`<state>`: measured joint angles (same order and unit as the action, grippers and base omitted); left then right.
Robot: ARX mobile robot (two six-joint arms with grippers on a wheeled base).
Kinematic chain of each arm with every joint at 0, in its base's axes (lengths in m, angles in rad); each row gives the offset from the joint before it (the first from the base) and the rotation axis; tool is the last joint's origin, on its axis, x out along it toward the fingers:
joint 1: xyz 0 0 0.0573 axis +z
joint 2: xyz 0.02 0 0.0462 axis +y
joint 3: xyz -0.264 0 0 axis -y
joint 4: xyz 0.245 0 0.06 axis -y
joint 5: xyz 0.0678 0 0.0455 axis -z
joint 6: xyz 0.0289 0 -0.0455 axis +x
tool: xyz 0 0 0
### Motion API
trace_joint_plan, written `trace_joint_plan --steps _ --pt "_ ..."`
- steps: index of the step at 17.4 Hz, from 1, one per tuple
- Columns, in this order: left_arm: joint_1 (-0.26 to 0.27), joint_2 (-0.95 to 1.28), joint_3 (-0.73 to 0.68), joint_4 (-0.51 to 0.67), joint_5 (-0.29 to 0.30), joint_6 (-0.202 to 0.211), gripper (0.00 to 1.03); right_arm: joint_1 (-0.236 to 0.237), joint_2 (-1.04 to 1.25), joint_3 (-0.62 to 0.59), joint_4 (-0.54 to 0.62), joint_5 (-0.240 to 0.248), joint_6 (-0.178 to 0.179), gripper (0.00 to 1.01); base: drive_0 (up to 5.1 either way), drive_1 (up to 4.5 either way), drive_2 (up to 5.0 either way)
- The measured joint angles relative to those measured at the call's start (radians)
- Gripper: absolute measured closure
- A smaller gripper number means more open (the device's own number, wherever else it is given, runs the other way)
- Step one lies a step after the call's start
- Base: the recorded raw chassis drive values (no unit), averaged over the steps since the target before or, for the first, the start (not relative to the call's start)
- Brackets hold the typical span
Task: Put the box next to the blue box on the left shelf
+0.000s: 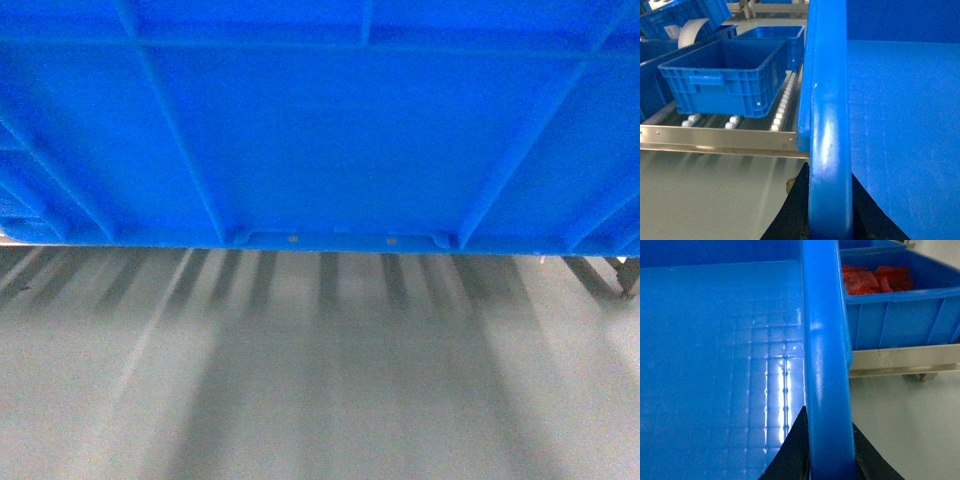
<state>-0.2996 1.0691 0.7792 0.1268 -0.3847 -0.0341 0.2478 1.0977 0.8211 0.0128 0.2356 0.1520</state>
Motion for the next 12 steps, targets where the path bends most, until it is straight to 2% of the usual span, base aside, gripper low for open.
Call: trace_joint_plan --steps 12 --pt "0.0 0.003 -0.001 0.001 0.0 0.001 0.94 0.0 0.0 -0.003 0.0 0.0 0.001 0.92 0.0 0.0 0.0"
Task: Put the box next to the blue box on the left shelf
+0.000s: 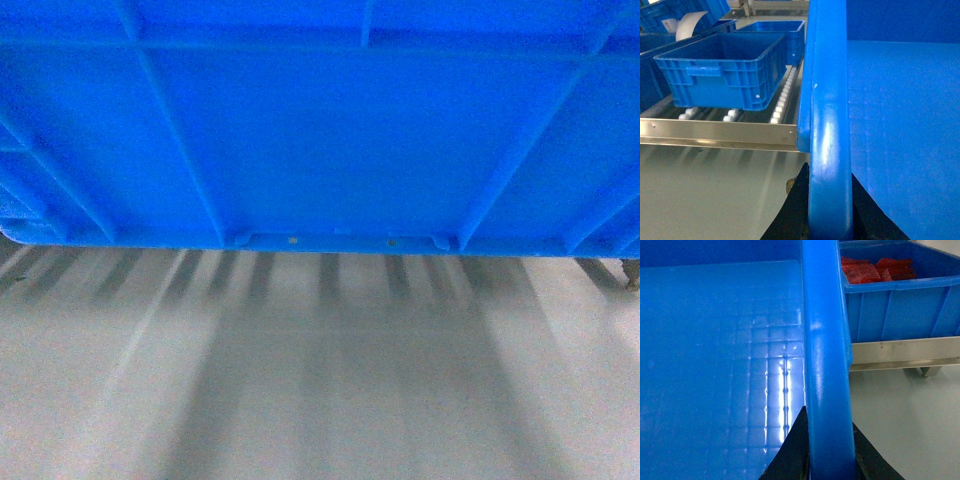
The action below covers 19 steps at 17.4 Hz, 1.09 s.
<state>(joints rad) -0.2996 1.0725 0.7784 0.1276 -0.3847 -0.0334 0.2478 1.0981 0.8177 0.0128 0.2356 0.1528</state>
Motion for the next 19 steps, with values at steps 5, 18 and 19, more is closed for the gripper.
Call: trace_joint_plan --steps 5,18,19 --pt "0.0 0.0 0.0 0.0 0.0 0.0 0.94 0.0 0.0 0.0 0.0 0.0 0.0 0.92 0.0 0.0 0.0" --pt "0.0 -0.003 0.0 0.0 0.0 0.0 0.94 0.0 -0.002 0.0 0.0 0.0 0.0 0.92 0.0 1.65 -1.6" --pt "0.0 -0.003 0.0 0.0 0.0 0.0 0.94 0.0 -0.002 0.0 0.0 0.0 0.0 0.92 0.1 4.36 -4.2"
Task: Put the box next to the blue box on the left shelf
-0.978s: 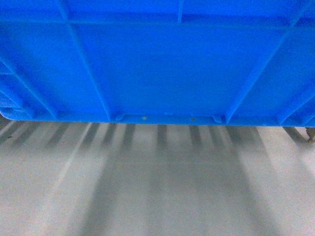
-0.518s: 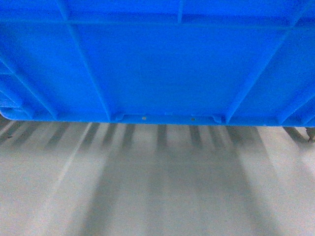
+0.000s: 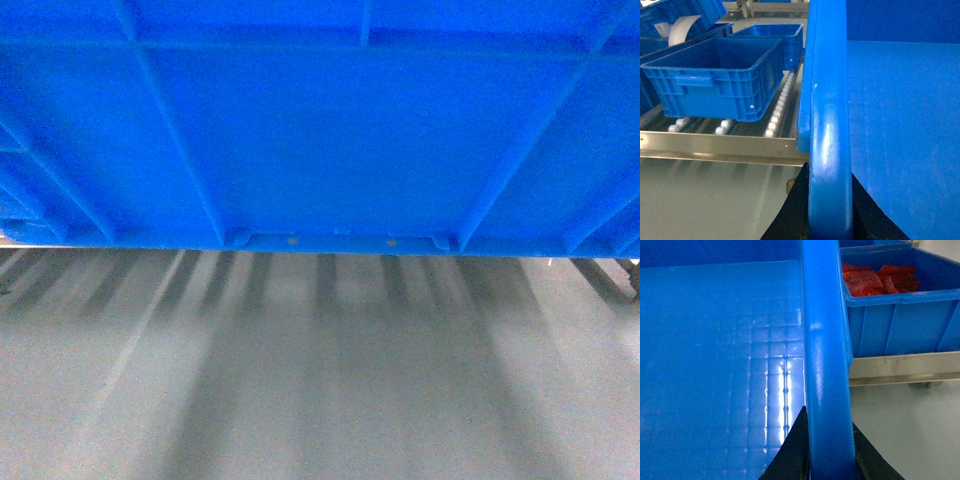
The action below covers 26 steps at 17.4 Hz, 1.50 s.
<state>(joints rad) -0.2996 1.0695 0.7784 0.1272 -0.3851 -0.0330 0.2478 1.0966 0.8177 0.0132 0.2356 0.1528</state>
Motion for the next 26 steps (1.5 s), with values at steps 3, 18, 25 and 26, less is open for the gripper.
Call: trace_joint_plan --steps 3,18,25,26 --pt "0.0 0.0 0.0 0.0 0.0 0.0 0.94 0.0 0.001 0.0 0.0 0.0 0.0 0.92 0.1 4.36 -4.2" --pt "0.0 0.001 0.0 -0.001 0.0 0.0 0.94 0.0 0.001 0.0 -0.001 0.0 0.0 0.92 0.1 4.36 -4.2" --pt "0.0 0.001 0.0 0.0 -0.001 0.0 0.94 0.0 0.001 0.0 0.001 0.0 0.0 0.92 0.0 4.31 -4.2" --pt "0.0 0.001 0.0 0.0 0.0 0.0 0.94 0.0 0.002 0.0 -0.001 0.001 0.0 0.92 0.0 4.31 -4.2"
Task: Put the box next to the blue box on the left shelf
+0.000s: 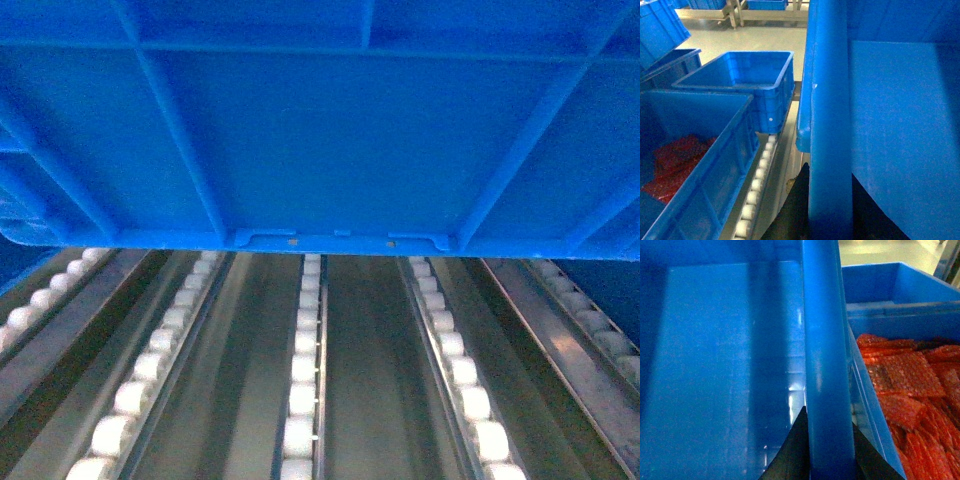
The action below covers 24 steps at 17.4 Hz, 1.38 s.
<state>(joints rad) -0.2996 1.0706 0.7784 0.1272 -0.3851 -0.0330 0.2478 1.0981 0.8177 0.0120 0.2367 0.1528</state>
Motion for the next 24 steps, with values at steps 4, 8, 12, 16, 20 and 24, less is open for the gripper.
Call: trace_joint_plan --steps 4,8,12,16,20,24 --pt "0.0 0.0 0.0 0.003 0.0 0.0 0.94 0.0 0.0 0.0 0.003 -0.001 0.001 0.92 0.0 4.31 -4.2" --pt "0.0 0.0 0.0 0.004 0.0 -0.001 0.94 0.0 -0.001 0.0 0.005 -0.001 -0.001 0.92 0.0 4.31 -4.2" --pt "0.0 0.004 0.0 0.0 0.0 0.0 0.94 0.0 0.007 0.0 0.003 -0.002 0.0 0.92 0.0 4.31 -4.2" --pt "0.0 0.004 0.0 0.0 0.0 0.0 0.94 0.0 0.006 0.0 0.003 -0.001 0.0 0.92 0.0 4.31 -4.2" --pt "0.0 0.004 0.0 0.0 0.0 0.0 0.94 0.0 0.006 0.0 0.003 -0.001 0.0 0.92 0.0 4.31 -4.2" --pt "0.0 0.004 0.0 0.0 0.0 0.0 0.94 0.0 0.006 0.0 0.003 -0.001 0.0 0.92 0.0 4.31 -4.2"
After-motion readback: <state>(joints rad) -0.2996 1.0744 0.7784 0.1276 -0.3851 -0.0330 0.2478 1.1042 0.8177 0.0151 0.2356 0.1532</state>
